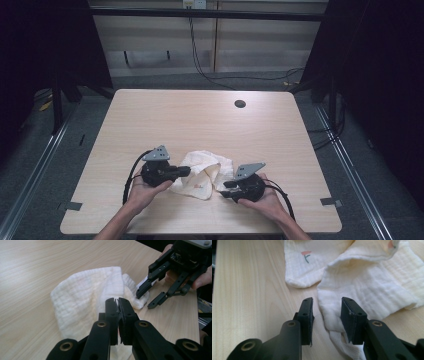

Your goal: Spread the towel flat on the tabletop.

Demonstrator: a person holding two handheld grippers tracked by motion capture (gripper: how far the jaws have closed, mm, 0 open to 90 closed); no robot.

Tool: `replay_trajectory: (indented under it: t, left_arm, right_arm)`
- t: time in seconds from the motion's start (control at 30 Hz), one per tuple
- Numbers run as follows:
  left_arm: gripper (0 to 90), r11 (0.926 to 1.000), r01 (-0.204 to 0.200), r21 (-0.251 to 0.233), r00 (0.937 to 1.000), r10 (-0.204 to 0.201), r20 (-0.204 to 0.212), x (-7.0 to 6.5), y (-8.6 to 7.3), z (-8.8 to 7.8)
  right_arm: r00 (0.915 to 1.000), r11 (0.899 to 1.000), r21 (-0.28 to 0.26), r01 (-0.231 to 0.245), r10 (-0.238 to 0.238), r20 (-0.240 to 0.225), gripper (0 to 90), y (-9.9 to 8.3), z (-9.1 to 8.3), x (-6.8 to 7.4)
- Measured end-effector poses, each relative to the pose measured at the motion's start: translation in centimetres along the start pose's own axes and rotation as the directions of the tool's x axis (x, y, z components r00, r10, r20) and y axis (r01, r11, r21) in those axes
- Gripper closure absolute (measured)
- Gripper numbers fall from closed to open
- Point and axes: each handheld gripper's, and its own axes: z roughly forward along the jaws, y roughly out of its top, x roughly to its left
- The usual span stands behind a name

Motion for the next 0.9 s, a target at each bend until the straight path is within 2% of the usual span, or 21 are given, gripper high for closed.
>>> replay_trajectory:
  t: [0.07, 0.1, 0.17, 0.23, 0.37, 0.47, 0.53, 0.63, 0.73, 0.87, 0.9]
  left_arm:
    - [87.0, 0.9999, 0.008, 0.008, 0.9999, -0.008, -0.011, 0.3, -0.2, 0.0]
    - [87.0, 0.9998, 0.015, 0.013, 0.9998, -0.015, -0.015, 0.5, -0.3, 0.1]
    - [87.1, 0.9993, 0.036, 0.015, 0.9992, -0.035, -0.020, 0.8, -0.5, 0.4]
    - [87.1, 0.9988, 0.044, 0.021, 0.9988, -0.043, -0.021, 1.1, -0.7, 0.6]
    - [87.0, 0.9987, 0.033, 0.039, 0.9992, -0.032, -0.022, 1.1, -0.8, 1.0]
    - [86.9, 0.9990, 0.037, 0.026, 0.9993, -0.037, -0.006, 1.1, -0.7, 1.0]
    - [86.9, 0.9992, 0.037, 0.016, 0.9993, -0.037, 0.000, 1.1, -0.7, 0.8]
    - [86.7, 0.9989, 0.047, -0.002, 0.9989, -0.047, 0.004, 1.2, -0.7, 0.4]
    - [86.7, 0.9988, 0.047, -0.016, 0.9988, -0.047, 0.013, 1.2, -0.5, 0.0]
    - [86.9, 0.9981, 0.052, -0.032, 0.9985, -0.051, 0.020, 1.2, -0.2, -0.3]
    - [86.9, 0.9981, 0.051, -0.035, 0.9986, -0.050, 0.017, 1.2, -0.1, -0.4]
  right_arm:
    - [1.0000, 1.000, 0.004, 0.005, -0.005, 0.008, 60.4, 0.0, -0.1, -0.1]
    - [0.9997, 1.000, -0.005, 0.021, -0.021, 0.012, 61.2, -0.2, 0.0, 0.0]
    - [0.9968, 0.998, 0.000, 0.061, -0.061, 0.050, 64.0, -0.1, 0.0, 0.4]
    - [0.9964, 0.998, 0.007, 0.063, -0.064, 0.056, 67.6, -0.1, 0.0, 0.4]
    - [0.9966, 1.000, 0.015, 0.015, -0.016, 0.081, 86.2, 0.1, -0.1, 0.0]
    - [0.9972, 1.000, 0.009, -0.012, 0.012, 0.074, 87.3, 0.1, -0.1, -0.1]
    - [0.9961, 1.000, 0.013, -0.021, 0.019, 0.086, 87.4, 0.2, -0.4, -0.1]
    - [0.9945, 0.998, -0.040, -0.055, 0.059, 0.087, 87.6, 0.5, -1.6, -0.6]
    - [0.9889, 0.989, -0.110, -0.096, 0.107, 0.102, 87.8, 0.7, -3.3, -1.4]
    - [0.9857, 0.977, -0.178, -0.115, 0.135, 0.101, 87.8, 1.3, -5.2, -2.6]
    - [0.9857, 0.977, -0.178, -0.115, 0.135, 0.101, 87.8, 1.3, -5.2, -2.6]
